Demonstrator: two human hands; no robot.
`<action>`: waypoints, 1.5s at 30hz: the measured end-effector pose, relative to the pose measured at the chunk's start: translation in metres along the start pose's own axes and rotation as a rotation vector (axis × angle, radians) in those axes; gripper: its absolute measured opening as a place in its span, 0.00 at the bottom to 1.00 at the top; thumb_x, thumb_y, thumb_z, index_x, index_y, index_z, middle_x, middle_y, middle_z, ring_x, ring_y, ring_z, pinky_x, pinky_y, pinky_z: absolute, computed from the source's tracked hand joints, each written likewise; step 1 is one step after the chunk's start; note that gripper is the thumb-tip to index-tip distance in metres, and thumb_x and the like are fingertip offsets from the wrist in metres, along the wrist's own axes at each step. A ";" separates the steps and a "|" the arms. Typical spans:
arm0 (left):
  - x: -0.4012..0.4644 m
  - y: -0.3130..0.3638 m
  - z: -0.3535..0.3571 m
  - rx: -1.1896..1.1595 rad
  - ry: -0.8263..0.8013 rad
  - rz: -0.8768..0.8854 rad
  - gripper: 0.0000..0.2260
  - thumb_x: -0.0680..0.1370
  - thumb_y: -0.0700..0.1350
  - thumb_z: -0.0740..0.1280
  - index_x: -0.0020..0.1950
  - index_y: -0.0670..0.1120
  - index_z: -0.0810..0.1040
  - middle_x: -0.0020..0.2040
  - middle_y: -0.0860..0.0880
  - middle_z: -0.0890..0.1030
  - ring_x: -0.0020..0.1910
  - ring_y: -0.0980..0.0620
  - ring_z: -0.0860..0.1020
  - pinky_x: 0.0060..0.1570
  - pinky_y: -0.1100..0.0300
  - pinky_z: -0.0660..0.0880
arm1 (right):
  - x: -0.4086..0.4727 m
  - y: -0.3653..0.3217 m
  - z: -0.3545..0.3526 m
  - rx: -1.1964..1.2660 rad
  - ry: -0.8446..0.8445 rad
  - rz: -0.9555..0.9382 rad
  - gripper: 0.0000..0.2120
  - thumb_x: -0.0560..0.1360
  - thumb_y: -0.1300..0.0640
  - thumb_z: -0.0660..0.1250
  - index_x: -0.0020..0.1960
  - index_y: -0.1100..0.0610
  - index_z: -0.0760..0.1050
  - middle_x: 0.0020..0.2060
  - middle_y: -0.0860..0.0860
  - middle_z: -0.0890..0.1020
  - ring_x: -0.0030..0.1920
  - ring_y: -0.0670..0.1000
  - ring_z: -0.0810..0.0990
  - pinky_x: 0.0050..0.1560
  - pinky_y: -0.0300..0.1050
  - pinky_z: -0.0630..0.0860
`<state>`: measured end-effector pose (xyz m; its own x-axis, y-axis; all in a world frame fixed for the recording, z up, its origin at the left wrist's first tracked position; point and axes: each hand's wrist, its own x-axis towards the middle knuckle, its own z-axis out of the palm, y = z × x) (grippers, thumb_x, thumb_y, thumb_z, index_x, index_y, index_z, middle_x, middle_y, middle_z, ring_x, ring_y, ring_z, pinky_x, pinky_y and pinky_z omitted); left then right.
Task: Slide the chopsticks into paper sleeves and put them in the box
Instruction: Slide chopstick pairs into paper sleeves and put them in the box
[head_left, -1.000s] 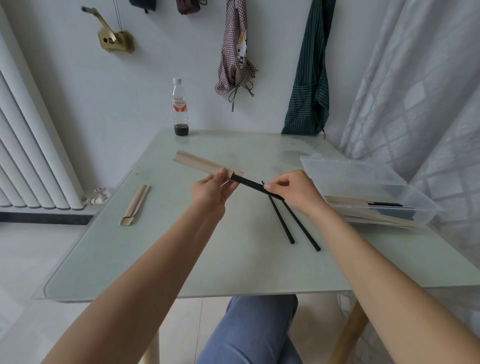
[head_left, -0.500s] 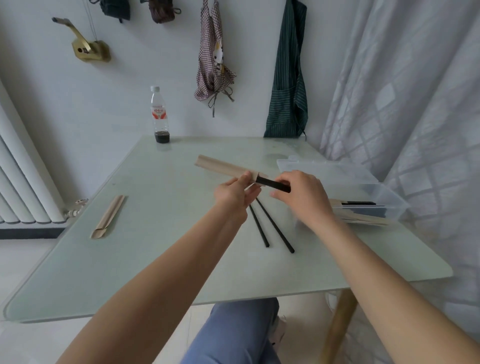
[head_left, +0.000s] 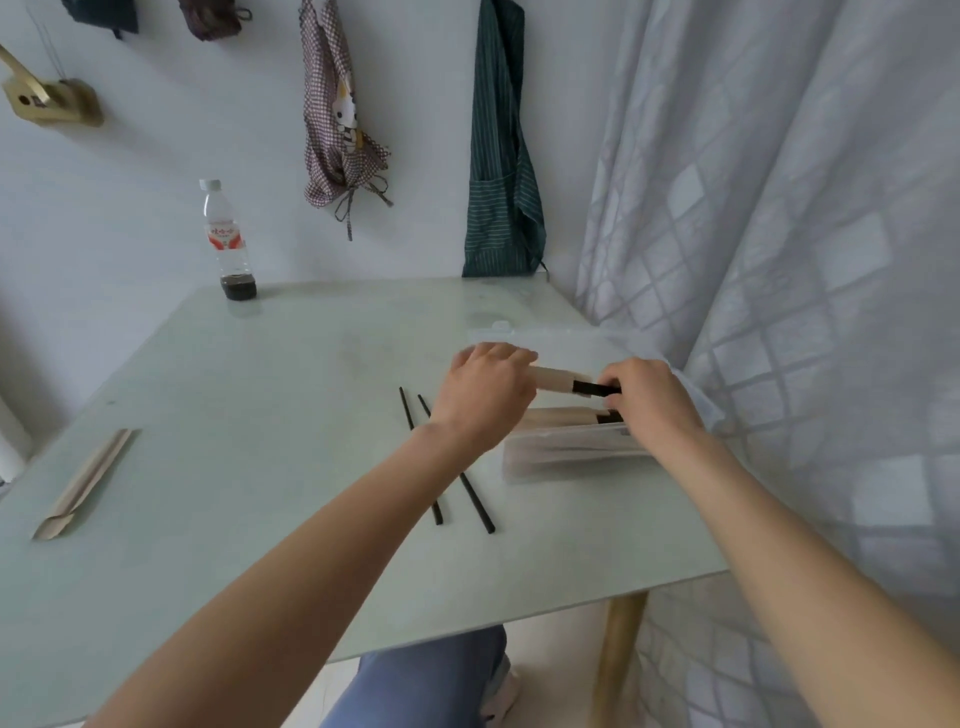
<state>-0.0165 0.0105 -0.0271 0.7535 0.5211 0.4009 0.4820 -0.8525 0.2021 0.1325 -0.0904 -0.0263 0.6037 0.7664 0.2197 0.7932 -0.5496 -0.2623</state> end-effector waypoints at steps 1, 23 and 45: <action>0.002 -0.003 0.007 0.031 -0.071 0.031 0.18 0.82 0.50 0.54 0.71 0.50 0.68 0.68 0.50 0.72 0.69 0.48 0.67 0.68 0.52 0.61 | 0.003 0.007 0.001 -0.010 -0.014 0.009 0.08 0.74 0.67 0.64 0.47 0.59 0.80 0.40 0.57 0.80 0.43 0.58 0.79 0.42 0.48 0.75; 0.012 -0.003 0.034 -0.132 -0.373 -0.067 0.16 0.82 0.48 0.54 0.67 0.48 0.72 0.63 0.47 0.76 0.62 0.46 0.73 0.64 0.51 0.68 | 0.025 0.002 0.040 0.127 -0.236 0.054 0.14 0.75 0.64 0.58 0.36 0.60 0.78 0.36 0.57 0.79 0.39 0.60 0.76 0.42 0.48 0.76; -0.084 -0.134 0.035 0.000 -0.487 -0.153 0.32 0.76 0.33 0.49 0.76 0.59 0.56 0.77 0.52 0.56 0.76 0.50 0.55 0.73 0.49 0.55 | -0.053 -0.156 0.103 -0.065 -0.307 -0.078 0.12 0.78 0.61 0.60 0.60 0.62 0.72 0.59 0.61 0.74 0.60 0.61 0.74 0.54 0.48 0.72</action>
<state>-0.1285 0.0825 -0.1185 0.7952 0.5986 -0.0963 0.6032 -0.7649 0.2262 -0.0309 -0.0110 -0.0936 0.4958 0.8664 -0.0597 0.8457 -0.4973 -0.1934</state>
